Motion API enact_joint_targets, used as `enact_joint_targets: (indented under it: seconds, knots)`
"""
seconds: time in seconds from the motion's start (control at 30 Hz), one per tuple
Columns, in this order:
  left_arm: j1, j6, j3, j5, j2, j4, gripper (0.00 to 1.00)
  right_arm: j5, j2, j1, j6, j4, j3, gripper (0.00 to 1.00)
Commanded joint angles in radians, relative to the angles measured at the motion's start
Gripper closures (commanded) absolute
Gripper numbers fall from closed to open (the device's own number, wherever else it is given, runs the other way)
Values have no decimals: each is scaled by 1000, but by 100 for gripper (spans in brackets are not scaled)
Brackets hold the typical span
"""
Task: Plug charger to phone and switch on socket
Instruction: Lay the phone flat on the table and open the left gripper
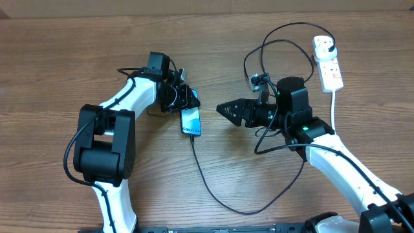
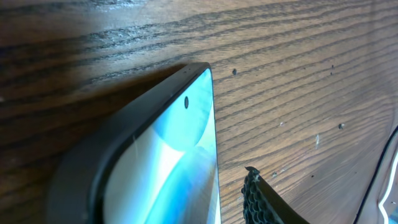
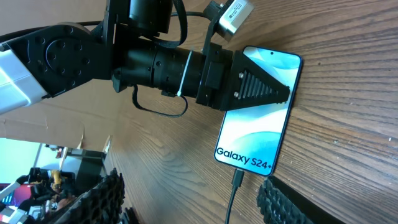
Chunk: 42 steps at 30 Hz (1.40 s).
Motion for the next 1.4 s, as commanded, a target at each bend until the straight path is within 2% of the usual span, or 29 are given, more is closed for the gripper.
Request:
enact_joint_targets:
  seconds: [0.0, 0.13, 0.3, 0.47, 1.03, 1.13, 1.2, 1.37]
  knots:
    - [-7, 13, 10, -29, 13, -3, 62, 7, 1, 3, -2, 3, 17, 31]
    - [-7, 13, 10, -29, 13, -3, 59, 7, 1, 3, -2, 3, 17, 31]
    - [-7, 13, 10, -29, 13, -8, 48, 7, 1, 3, -2, 3, 17, 31]
    - [-7, 12, 10, -63, 13, -26, 45, 7, 1, 3, -2, 3, 17, 31]
    - [-7, 12, 10, -117, 13, -55, 43, 7, 1, 3, -1, 3, 17, 31]
    - [-7, 12, 10, -127, 13, -63, 54, 7, 1, 3, -2, 3, 17, 31]
    - [-7, 12, 10, -127, 13, -66, 53, 7, 1, 3, -2, 3, 17, 31]
    - [-7, 12, 10, -150, 13, -67, 41, 7, 1, 3, -2, 3, 17, 31]
